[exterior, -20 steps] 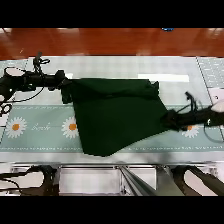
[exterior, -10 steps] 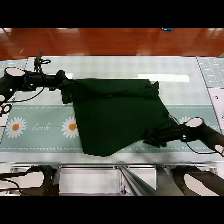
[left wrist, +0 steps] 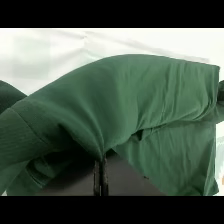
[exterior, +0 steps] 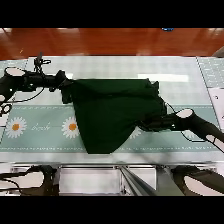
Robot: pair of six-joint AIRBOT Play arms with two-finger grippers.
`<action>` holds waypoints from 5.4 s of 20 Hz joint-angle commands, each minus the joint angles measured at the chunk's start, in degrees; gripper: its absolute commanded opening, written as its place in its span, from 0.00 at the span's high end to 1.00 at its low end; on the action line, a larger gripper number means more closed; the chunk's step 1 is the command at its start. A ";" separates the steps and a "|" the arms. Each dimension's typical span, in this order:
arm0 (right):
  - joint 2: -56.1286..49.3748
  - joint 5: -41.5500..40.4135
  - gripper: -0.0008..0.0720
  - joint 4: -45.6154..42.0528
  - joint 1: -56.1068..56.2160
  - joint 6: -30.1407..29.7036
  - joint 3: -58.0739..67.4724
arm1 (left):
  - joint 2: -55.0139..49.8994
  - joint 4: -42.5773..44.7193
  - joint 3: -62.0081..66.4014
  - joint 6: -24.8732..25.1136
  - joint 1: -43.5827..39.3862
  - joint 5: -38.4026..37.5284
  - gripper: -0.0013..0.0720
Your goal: Fold the shirts.
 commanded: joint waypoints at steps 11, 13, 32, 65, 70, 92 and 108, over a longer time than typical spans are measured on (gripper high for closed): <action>2.82 10.21 0.96 -17.51 -34.67 -2.23 18.56 | 7.48 -0.09 -11.54 3.02 -4.74 -7.37 0.96; -1.68 10.40 0.96 -17.68 -34.56 -0.61 27.54 | 7.48 -0.94 -13.99 3.02 -8.00 -6.93 0.96; -9.77 27.39 0.43 -28.37 -37.51 6.67 45.48 | 7.58 -0.87 -9.66 2.54 -3.41 -8.33 0.29; 9.18 19.74 0.43 -22.23 -46.66 -1.62 -1.42 | -0.74 -10.36 -17.44 10.71 -6.23 -4.96 0.96; -1.33 11.93 0.43 -15.61 -37.92 -1.40 1.49 | -0.72 -10.38 -17.44 10.71 -6.23 -5.42 0.96; 10.91 34.45 0.96 -26.14 -24.55 12.22 93.64 | 30.42 -12.90 30.80 -4.68 15.54 0.15 0.96; 34.38 44.85 0.95 -32.35 -24.57 15.72 76.26 | 60.00 12.76 28.17 -16.13 20.50 -16.33 0.96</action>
